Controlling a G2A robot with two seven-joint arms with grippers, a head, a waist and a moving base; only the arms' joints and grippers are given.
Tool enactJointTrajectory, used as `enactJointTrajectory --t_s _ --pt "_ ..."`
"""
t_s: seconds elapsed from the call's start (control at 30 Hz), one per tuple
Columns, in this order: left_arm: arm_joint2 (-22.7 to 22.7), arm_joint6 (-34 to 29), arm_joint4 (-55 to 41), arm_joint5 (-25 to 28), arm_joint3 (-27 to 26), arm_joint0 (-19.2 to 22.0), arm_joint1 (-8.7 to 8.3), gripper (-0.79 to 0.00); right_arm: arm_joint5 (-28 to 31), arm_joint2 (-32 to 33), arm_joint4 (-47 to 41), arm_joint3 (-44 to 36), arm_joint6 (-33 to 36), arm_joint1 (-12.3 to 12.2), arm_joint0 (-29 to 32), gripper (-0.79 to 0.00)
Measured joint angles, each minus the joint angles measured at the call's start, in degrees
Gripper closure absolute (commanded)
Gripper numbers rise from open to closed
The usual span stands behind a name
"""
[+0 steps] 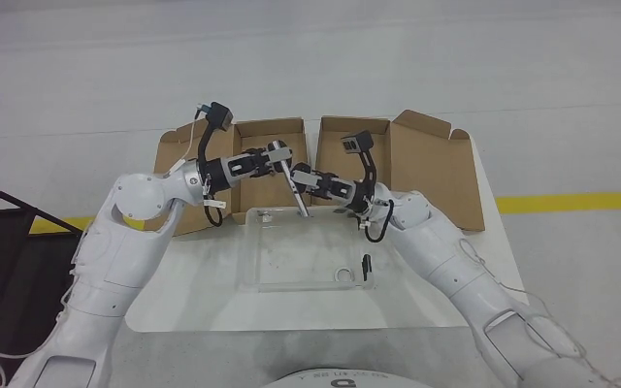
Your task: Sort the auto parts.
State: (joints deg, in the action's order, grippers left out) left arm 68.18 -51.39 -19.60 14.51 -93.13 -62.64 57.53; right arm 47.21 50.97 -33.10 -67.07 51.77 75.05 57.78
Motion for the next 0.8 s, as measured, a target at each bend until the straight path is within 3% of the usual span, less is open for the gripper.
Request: enactJointTrajectory --t_s 0.2,0.3,0.33,0.37,0.4,0.43,0.67,0.8 --pt "-0.3 -0.5 0.4 -1.2 -0.4 0.0 0.10 0.000 0.3 0.4 -1.2 -0.3 0.8 0.0 0.5 0.000" --pt "-0.5 -0.8 0.1 -2.2 0.1 0.3 0.18 0.000 0.4 0.6 -1.4 -0.4 1.0 0.0 0.7 -0.360" --pt "-0.5 -1.1 -0.2 -2.8 0.4 0.5 0.20 0.000 0.4 0.7 -1.6 -0.4 1.1 0.0 0.8 -0.388" --pt "-0.6 -1.5 -0.3 -3.3 0.7 0.7 0.22 0.000 0.4 0.8 -1.7 -0.5 1.1 0.0 0.9 -0.634" --pt "-0.6 -1.9 -0.5 -3.9 1.0 1.0 0.23 0.000 0.4 0.9 -1.9 -0.5 1.2 0.0 0.9 -0.754" --pt "-0.7 -2.4 -0.7 -4.7 1.4 1.3 0.24 0.000 0.4 0.9 -2.0 -0.5 1.3 0.1 1.0 -0.785" --pt "-2.2 -6.7 -2.7 -11.2 7.5 5.7 0.66 0.000 0.8 1.6 -2.9 -0.6 2.0 0.0 1.7 -0.785" --pt "-2.9 -7.7 -3.6 -11.9 10.8 7.8 0.99 0.000 1.6 2.6 -4.2 -0.3 2.7 -0.2 2.5 -0.785"
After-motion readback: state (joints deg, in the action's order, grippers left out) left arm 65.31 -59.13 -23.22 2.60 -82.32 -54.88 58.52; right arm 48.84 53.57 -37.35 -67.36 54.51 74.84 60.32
